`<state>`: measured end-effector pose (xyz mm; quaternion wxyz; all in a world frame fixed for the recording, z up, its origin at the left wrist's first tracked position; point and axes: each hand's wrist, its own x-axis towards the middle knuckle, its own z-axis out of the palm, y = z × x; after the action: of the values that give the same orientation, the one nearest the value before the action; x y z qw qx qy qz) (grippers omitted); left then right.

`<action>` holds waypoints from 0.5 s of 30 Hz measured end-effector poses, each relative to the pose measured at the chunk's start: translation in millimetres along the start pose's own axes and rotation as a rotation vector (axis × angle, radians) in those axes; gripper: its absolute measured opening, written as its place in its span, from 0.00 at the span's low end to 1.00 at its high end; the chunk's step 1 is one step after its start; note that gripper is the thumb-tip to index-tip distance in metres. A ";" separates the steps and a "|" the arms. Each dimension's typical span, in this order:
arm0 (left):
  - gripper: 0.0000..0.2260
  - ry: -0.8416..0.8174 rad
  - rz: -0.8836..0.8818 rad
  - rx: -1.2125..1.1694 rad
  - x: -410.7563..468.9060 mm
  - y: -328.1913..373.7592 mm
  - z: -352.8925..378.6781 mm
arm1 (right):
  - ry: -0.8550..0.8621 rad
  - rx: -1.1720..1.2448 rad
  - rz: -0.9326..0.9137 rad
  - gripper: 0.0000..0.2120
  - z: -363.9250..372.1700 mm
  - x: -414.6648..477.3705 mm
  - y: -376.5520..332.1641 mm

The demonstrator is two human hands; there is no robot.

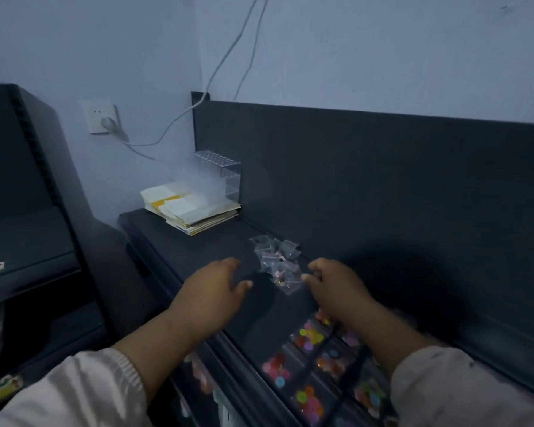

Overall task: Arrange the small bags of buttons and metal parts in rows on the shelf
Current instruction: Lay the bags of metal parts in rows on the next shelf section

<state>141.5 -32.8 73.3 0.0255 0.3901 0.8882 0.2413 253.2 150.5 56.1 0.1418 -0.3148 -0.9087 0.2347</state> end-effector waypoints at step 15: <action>0.11 -0.293 0.234 -0.125 206.8 -49.8 80.3 | 0.056 0.032 0.504 0.13 74.8 106.5 -1.0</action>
<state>-17.2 117.1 9.7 0.1503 0.5194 0.8068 0.2381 141.3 192.6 4.7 0.1087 -0.5355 -0.7935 0.2680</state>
